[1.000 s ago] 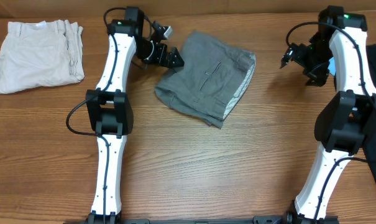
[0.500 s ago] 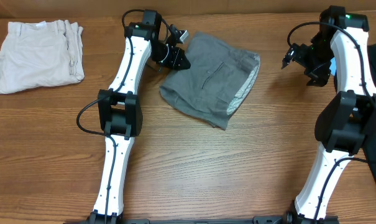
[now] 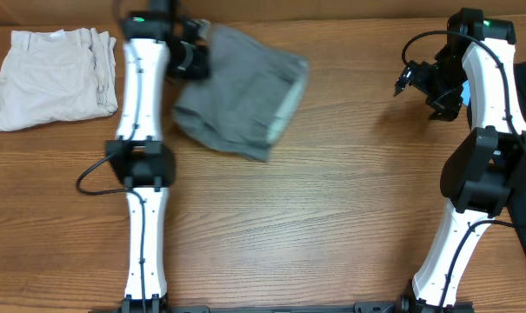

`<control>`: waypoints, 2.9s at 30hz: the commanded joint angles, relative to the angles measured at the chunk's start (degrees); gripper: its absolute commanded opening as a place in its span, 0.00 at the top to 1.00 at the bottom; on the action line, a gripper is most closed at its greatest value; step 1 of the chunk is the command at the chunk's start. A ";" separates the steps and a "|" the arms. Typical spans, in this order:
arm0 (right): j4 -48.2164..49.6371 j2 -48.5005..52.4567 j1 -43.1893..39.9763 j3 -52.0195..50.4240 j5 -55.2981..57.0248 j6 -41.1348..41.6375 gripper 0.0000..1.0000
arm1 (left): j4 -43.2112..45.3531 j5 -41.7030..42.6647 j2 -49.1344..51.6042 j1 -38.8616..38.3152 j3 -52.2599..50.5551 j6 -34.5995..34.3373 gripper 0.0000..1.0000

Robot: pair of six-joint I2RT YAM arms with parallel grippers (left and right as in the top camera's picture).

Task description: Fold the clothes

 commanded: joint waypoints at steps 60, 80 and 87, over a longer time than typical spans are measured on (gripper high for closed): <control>0.13 -0.92 0.11 1.07 0.42 -0.15 0.00 | 34.32 -28.35 -11.19 30.03 -17.86 11.45 0.96; 0.15 -0.92 0.11 1.07 0.42 -0.15 0.00 | 40.70 -30.82 -11.54 33.03 -19.41 6.14 0.08; 0.15 -0.92 0.11 1.07 0.42 -0.15 0.00 | 30.34 -26.56 -12.48 29.14 -14.14 5.40 0.91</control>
